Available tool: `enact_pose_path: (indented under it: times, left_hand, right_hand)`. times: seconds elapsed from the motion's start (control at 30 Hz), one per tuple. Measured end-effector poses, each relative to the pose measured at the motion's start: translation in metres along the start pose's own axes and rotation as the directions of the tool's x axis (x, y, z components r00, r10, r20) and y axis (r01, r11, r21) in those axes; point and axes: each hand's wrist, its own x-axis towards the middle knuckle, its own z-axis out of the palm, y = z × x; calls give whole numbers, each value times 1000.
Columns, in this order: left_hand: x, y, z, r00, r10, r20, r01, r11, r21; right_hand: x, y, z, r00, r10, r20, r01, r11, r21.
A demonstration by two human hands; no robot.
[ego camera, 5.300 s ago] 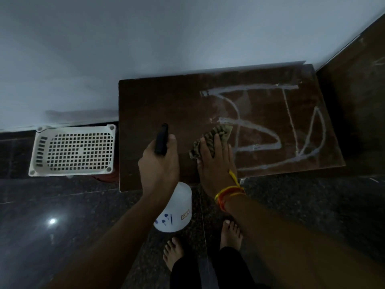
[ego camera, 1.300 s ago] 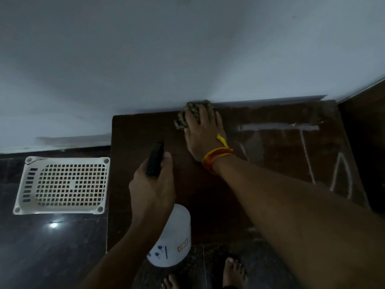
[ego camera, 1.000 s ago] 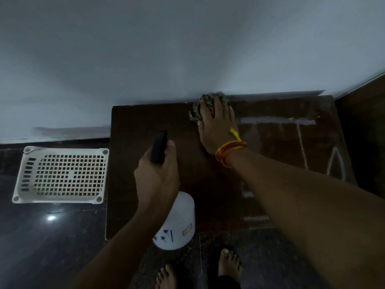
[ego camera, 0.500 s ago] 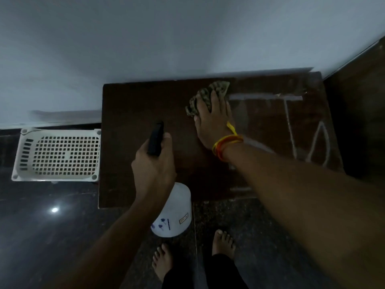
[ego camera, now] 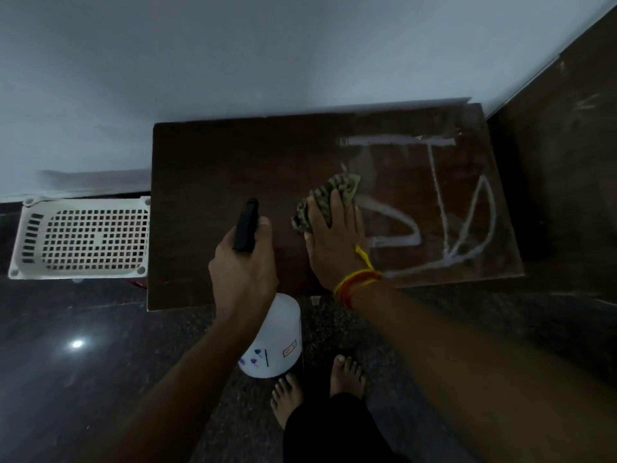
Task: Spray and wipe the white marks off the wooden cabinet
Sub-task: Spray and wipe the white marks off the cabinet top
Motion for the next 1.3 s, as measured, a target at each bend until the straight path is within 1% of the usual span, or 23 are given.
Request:
enact_pose_path:
  times: [0.1, 0.23, 0.43, 0.53, 0.63, 0.73, 0.8, 0.9, 0.97, 1.07, 1.17, 1.23, 1.3]
  left_hand:
    - [-8, -1, -4, 1000, 0, -1, 0, 1000, -5]
    - [-16, 5, -3, 999, 33, 36, -32, 999, -1]
    - [-24, 9, -1, 997, 56, 50, -56, 998, -5]
    - [-27, 10, 0, 995, 73, 67, -73, 997, 1]
    - [-30, 7, 1, 994, 73, 76, -73, 997, 4]
    - [-34, 0, 2, 995, 68, 76, -69, 998, 9]
    - [-38, -3, 0, 996, 51, 78, -51, 999, 2]
    - [-42, -5, -4, 995, 48, 92, -48, 999, -2]
    - [-43, -5, -4, 994, 63, 92, -63, 998, -3]
    - [-41, -7, -1, 993, 67, 92, -68, 998, 1]
    - [-39, -10, 1, 995, 48, 92, -48, 999, -3]
    - [-38, -13, 2, 996, 37, 80, -36, 999, -9]
    - [-38, -15, 3, 996, 34, 87, -33, 999, -4]
  right_hand:
    - [-38, -5, 9, 999, -4, 49, 6, 999, -37]
    - [-44, -6, 8, 996, 18, 92, -14, 999, -50]
    - [-89, -11, 19, 995, 81, 58, -76, 995, -69]
    - [-86, -9, 18, 997, 76, 28, -73, 993, -94]
    - [-75, -9, 14, 997, 48, 62, -44, 996, -73]
    - [-71, -9, 14, 997, 61, 35, -59, 996, -63]
    - [-79, -7, 15, 997, 61, 50, -58, 996, -75]
    - [-97, 2, 16, 991, 118, 69, -110, 988, -109]
    - [-102, 9, 12, 988, 146, 44, -139, 981, -134]
    - [-102, 12, 12, 992, 105, 76, -97, 990, -106]
    - [-103, 13, 16, 992, 123, 17, -120, 986, -117]
    - [-109, 18, 20, 989, 142, 31, -137, 983, -119]
    - [-114, 23, 20, 992, 125, 21, -121, 983, -139]
